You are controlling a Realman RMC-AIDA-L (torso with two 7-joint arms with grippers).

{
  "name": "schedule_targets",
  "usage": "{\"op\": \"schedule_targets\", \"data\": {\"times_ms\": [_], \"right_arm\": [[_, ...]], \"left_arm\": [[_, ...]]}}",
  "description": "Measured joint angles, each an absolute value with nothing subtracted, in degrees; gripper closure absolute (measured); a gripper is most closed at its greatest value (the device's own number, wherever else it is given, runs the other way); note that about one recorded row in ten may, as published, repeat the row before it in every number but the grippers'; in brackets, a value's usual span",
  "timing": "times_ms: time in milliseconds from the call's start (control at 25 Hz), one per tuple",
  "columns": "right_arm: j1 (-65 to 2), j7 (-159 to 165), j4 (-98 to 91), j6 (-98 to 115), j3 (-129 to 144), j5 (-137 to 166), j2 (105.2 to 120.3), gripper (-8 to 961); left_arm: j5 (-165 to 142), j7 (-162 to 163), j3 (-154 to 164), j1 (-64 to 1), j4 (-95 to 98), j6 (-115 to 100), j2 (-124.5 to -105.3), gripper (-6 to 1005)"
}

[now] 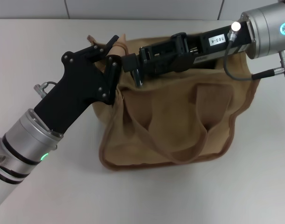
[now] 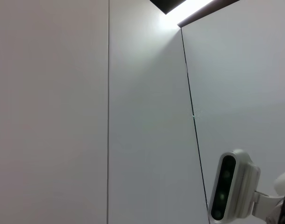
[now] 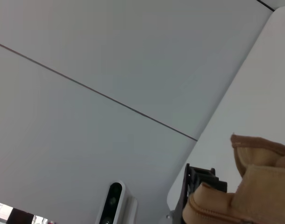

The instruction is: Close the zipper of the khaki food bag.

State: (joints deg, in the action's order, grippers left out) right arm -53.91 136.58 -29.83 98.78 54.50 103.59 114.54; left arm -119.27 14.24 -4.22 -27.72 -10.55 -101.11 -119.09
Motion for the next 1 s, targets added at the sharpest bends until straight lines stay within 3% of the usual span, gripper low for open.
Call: {"op": "schedule_targets", "data": {"times_ms": [600,1000], "right_arm": [[-52.3,135.9,-29.7,96.5,54.6,104.6,114.62,347],[-52.6,134.0,-29.9,96.1,55.8,105.0,114.65,808]], "left_arm": [[-119.2,14.2,-4.5,-27.9,-11.1,-101.0,-119.09,927],[-119.3,14.2,-4.6,-27.9,-11.1,-101.0,-119.09,921]]}}
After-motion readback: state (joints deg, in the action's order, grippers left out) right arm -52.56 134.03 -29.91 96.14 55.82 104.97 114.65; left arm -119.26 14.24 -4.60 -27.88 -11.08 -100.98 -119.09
